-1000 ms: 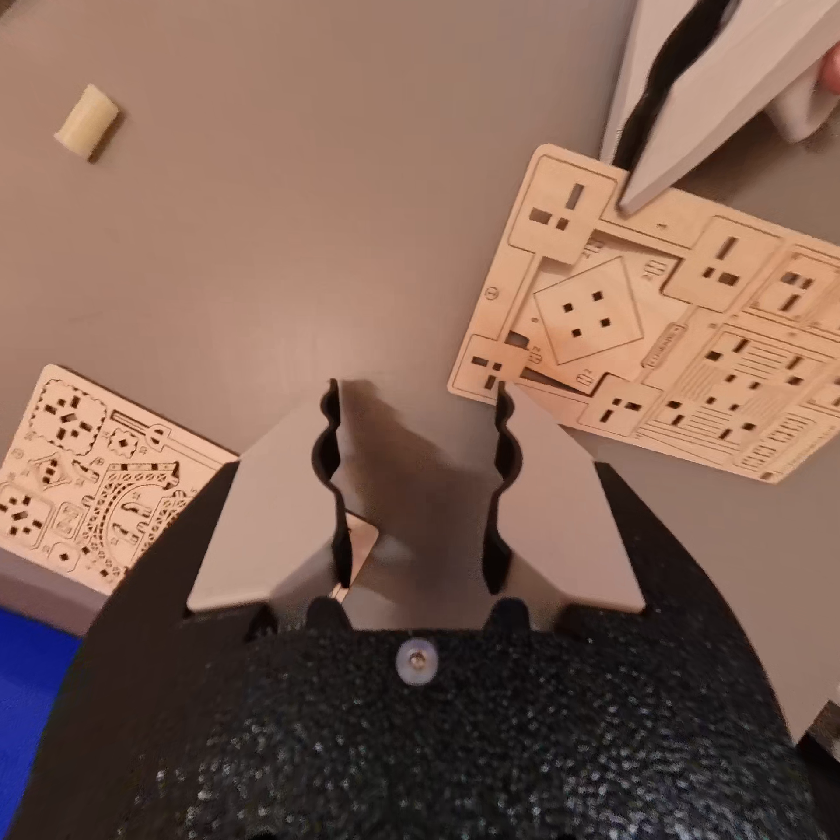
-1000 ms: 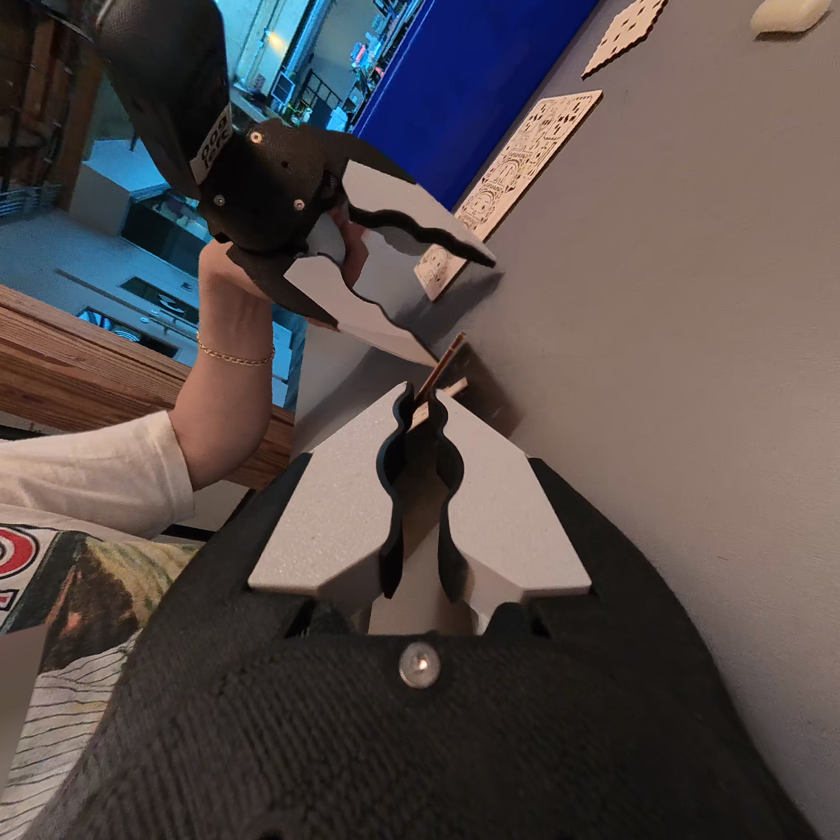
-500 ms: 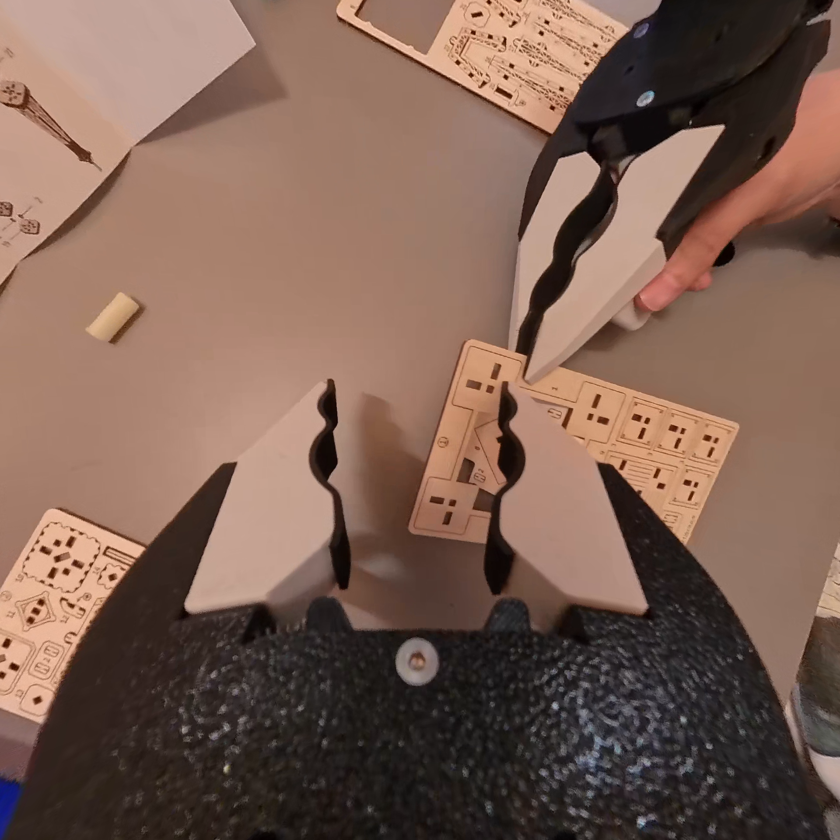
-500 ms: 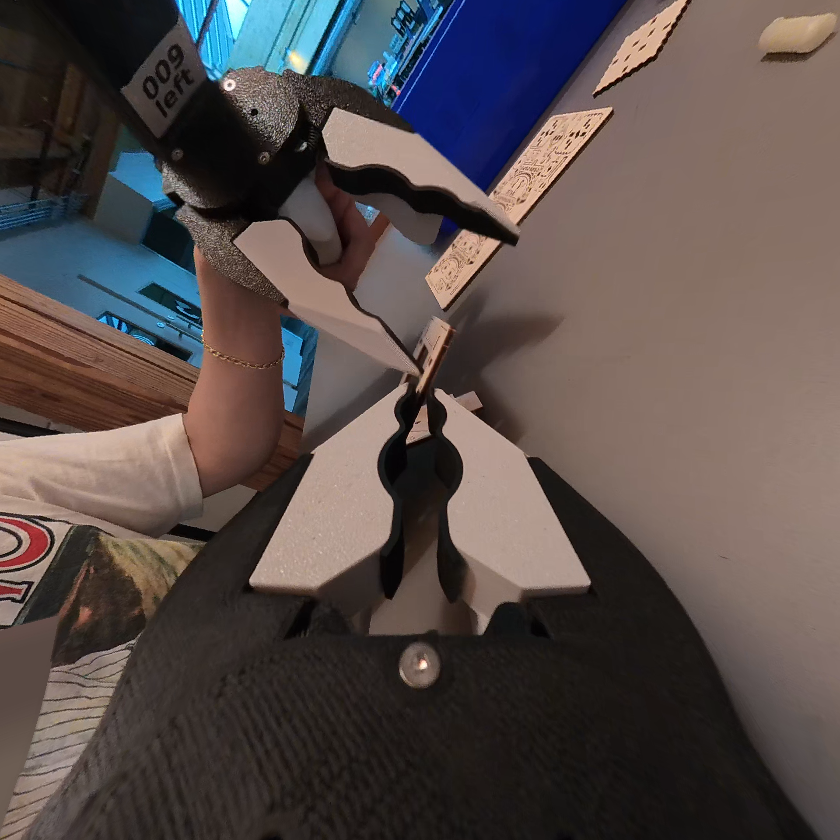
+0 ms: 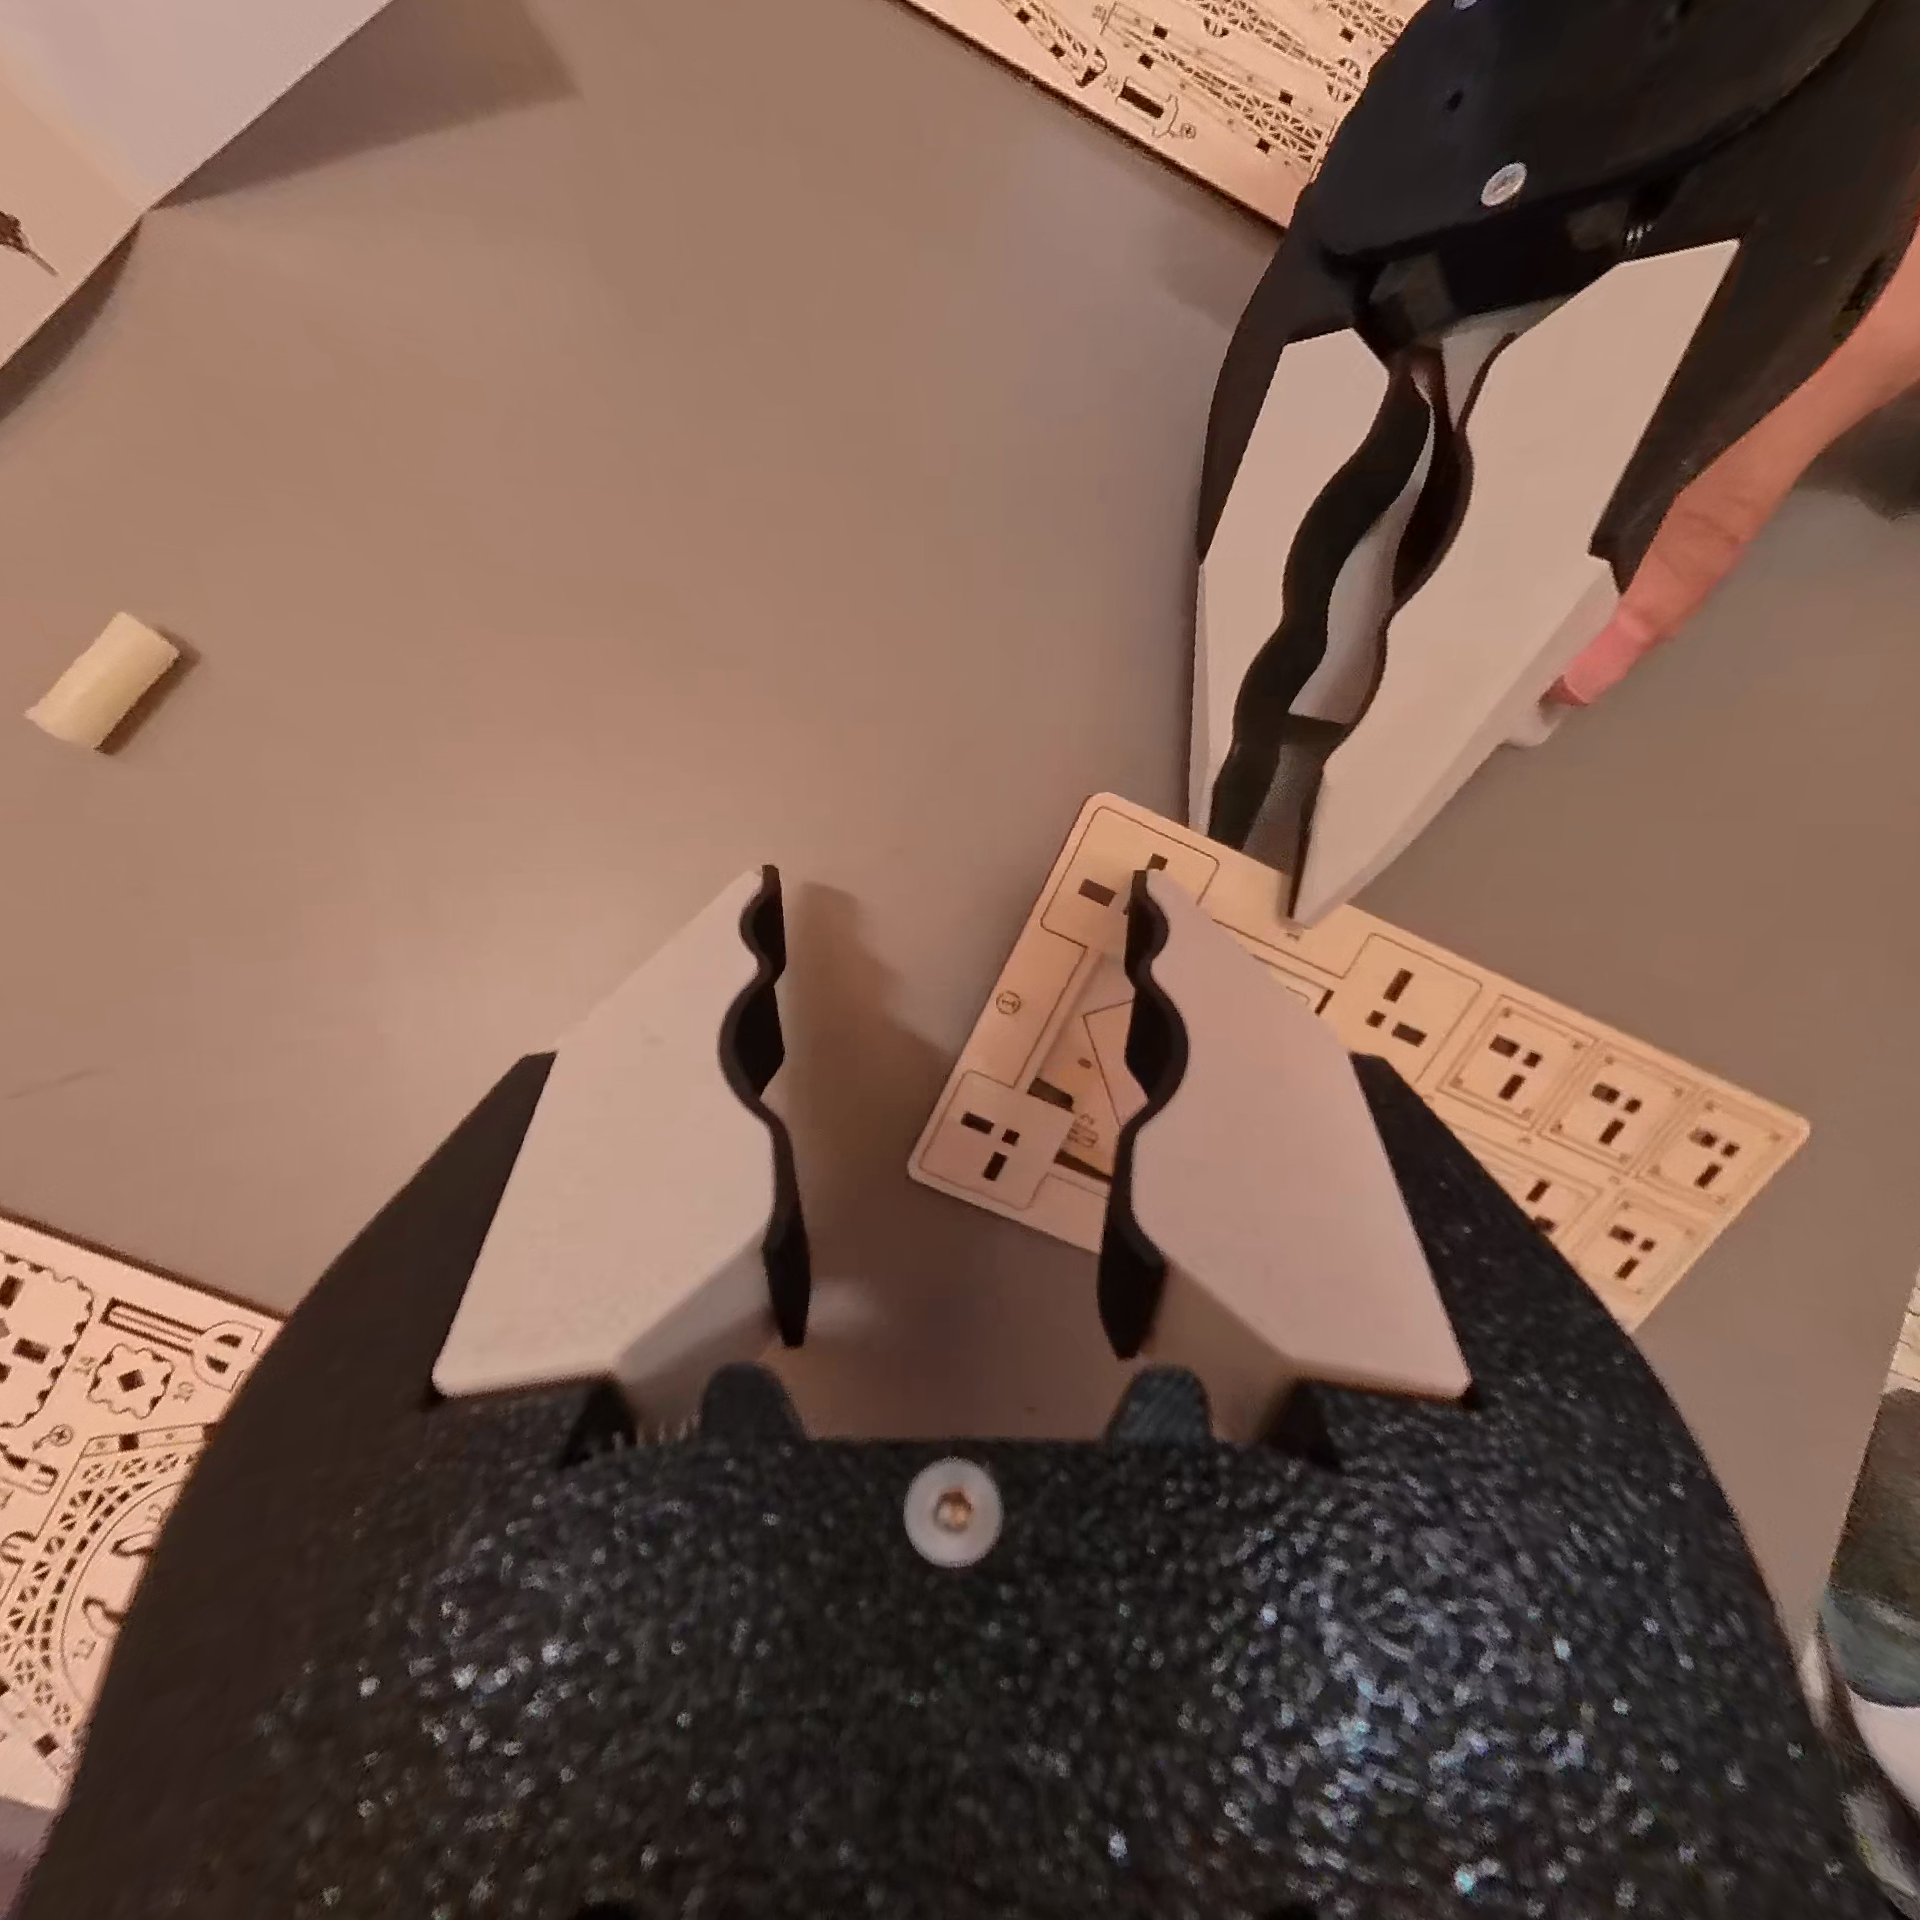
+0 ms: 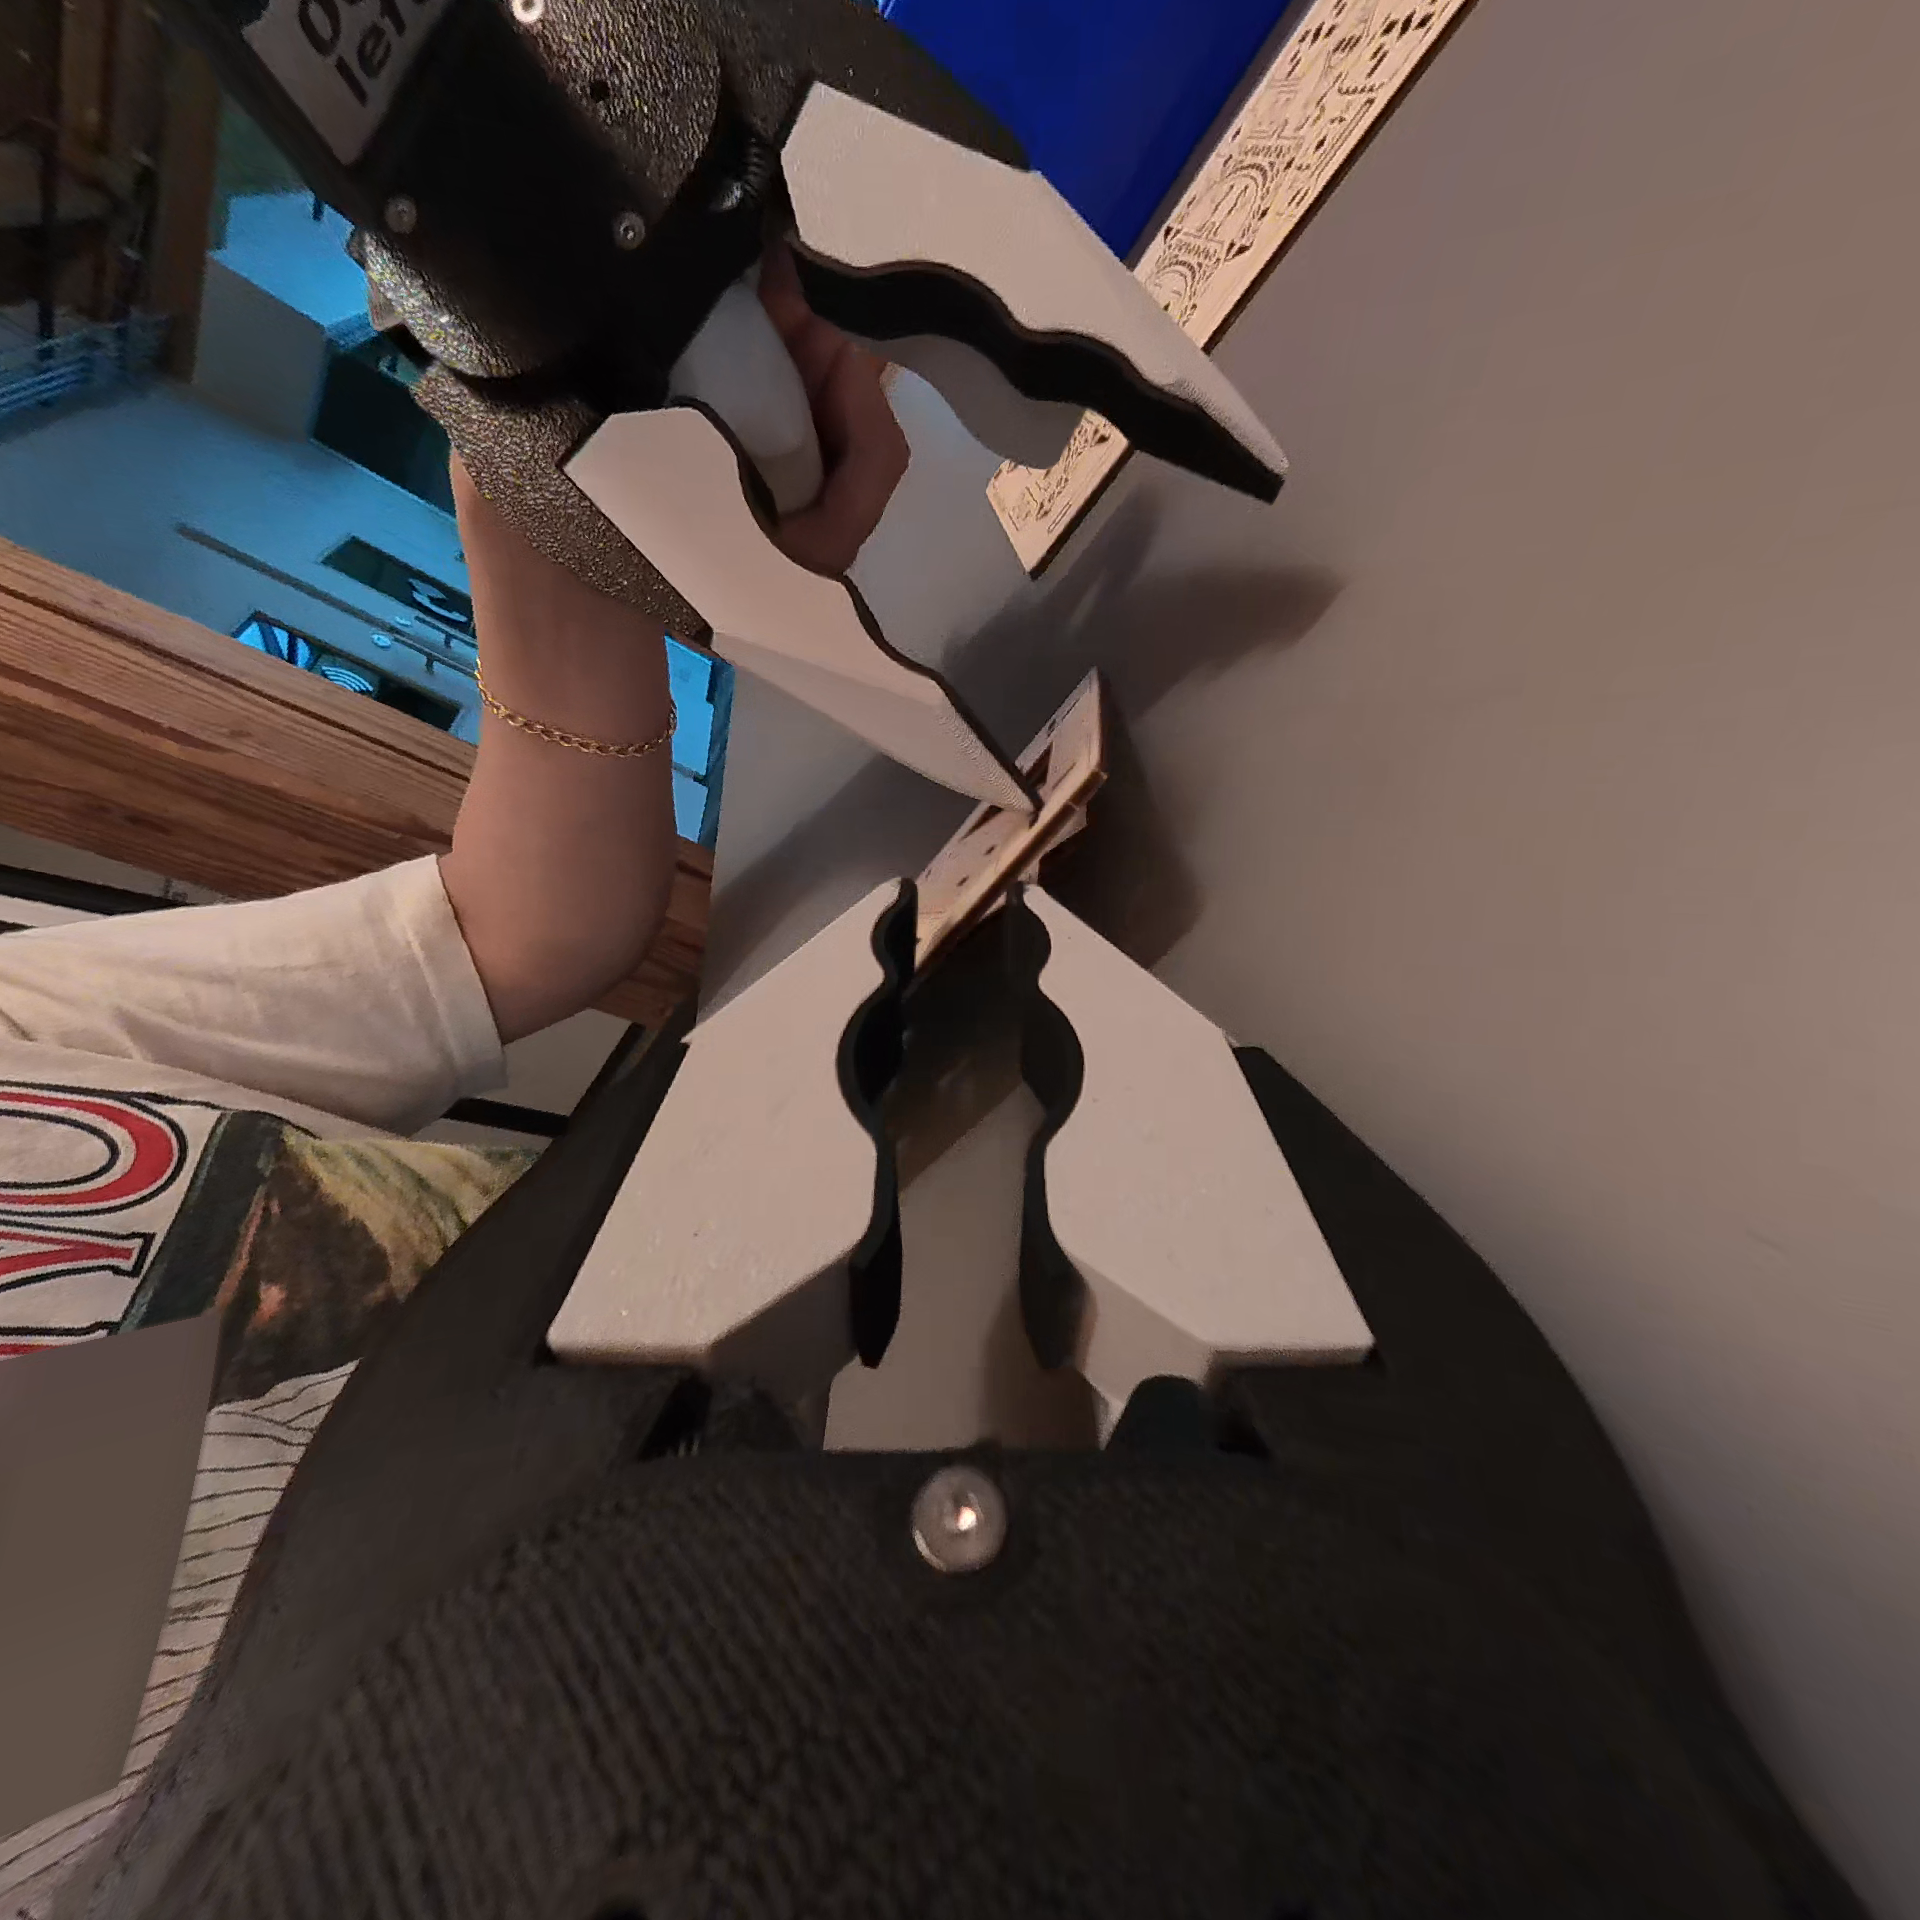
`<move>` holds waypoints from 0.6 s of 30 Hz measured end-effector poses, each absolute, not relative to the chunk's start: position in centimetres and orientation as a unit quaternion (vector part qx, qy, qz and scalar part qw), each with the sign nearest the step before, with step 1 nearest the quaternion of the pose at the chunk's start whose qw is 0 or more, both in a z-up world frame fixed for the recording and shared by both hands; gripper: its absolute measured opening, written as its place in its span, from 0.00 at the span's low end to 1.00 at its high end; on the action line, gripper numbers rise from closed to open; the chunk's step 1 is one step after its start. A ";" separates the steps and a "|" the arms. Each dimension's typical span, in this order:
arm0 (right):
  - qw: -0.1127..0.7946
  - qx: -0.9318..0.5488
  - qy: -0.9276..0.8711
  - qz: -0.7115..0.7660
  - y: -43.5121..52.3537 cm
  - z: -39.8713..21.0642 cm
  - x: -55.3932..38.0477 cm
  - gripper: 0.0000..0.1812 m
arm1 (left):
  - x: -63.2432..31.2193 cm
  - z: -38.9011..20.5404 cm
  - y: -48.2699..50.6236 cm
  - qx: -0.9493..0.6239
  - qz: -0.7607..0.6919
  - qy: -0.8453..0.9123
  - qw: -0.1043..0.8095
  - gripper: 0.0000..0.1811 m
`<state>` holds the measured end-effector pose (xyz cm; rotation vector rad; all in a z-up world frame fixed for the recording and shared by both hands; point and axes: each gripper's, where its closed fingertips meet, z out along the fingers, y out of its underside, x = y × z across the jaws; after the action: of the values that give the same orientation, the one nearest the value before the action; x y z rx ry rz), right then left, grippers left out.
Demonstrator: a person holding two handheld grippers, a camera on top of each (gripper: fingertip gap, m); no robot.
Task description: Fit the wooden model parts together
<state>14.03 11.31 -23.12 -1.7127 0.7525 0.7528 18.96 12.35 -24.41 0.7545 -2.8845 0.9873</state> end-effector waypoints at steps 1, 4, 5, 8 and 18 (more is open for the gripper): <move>0.533 -0.718 0.316 0.316 11.3 -23.1 14.0 0.08 | 19.0 -24.4 12.3 0.241 0.317 -0.917 -0.001 0.35; 0.530 -0.721 0.318 0.314 11.3 -23.3 14.1 0.04 | 18.9 -24.3 12.4 0.241 0.317 -0.917 0.001 0.36; 0.527 -0.724 0.315 0.314 11.4 -23.3 14.0 0.04 | 18.8 -24.2 12.4 0.238 0.316 -0.918 0.001 0.36; 0.519 -0.732 0.311 0.313 11.5 -23.6 13.7 0.02 | 19.0 -23.2 12.0 0.236 0.338 -0.911 0.006 0.35; 0.516 -0.739 0.315 0.297 11.5 -23.8 14.0 0.03 | 18.3 -24.5 12.0 0.211 0.271 -0.939 0.010 0.38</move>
<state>13.96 11.49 -23.78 -1.7757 0.7574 0.7141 18.29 12.03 -24.54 0.6601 -2.9308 0.8464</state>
